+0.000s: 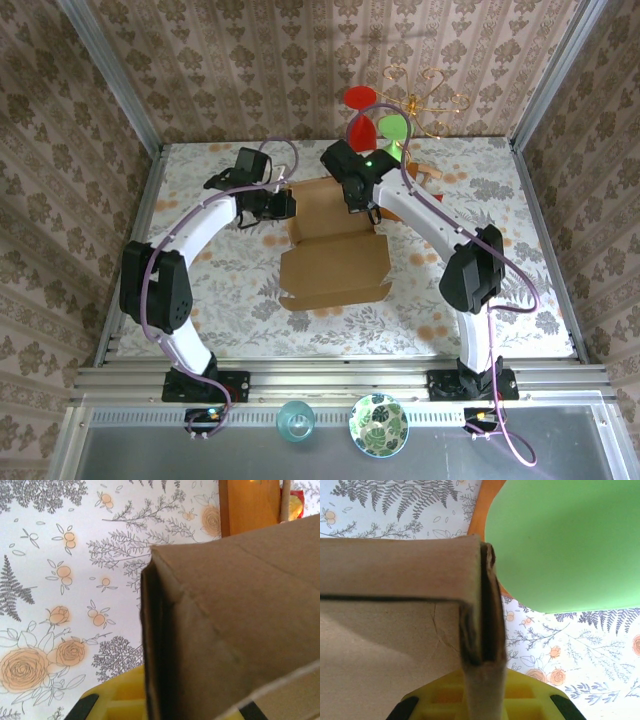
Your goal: Fold the paper box
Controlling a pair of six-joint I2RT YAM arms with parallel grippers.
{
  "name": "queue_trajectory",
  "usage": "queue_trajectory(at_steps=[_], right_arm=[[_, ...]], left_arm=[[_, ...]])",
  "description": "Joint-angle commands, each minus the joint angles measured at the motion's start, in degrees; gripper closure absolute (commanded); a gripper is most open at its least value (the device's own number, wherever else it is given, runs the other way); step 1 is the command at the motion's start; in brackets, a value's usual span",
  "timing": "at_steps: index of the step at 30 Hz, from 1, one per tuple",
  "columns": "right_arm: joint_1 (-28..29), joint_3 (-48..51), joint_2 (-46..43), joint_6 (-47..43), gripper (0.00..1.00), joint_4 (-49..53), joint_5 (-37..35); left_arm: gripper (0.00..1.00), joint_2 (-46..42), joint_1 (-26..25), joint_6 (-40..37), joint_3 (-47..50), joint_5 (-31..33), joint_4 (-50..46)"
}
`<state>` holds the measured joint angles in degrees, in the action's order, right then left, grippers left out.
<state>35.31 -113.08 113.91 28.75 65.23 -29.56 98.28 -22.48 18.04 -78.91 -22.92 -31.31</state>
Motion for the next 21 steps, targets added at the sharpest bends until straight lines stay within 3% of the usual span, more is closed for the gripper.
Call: queue_trajectory(at_steps=[1,7,10,13,18,21], right_arm=[[0.04,1.42,-2.29,2.87,1.0,0.1,0.68],[0.2,2.09,-2.48,3.7,1.0,-0.09,1.66],[0.42,2.02,-2.36,3.85,1.0,0.05,1.88],[0.77,1.91,-2.03,4.03,1.0,0.41,1.57],[1.25,1.9,-1.86,4.64,1.0,0.84,1.12],[1.64,1.81,-1.41,4.95,1.0,1.2,0.96]], left_arm=[[0.9,0.4,-0.32,1.62,2.08,-0.24,4.27],[0.85,2.24,-1.25,1.83,4.34,0.26,6.79],[0.92,3.25,-1.82,1.57,4.91,1.96,7.55],[1.0,3.76,-2.61,1.25,4.75,7.63,6.4],[1.0,4.26,-3.27,3.91,3.81,19.87,2.51],[1.0,4.12,-6.54,4.86,3.09,25.94,0.71]])
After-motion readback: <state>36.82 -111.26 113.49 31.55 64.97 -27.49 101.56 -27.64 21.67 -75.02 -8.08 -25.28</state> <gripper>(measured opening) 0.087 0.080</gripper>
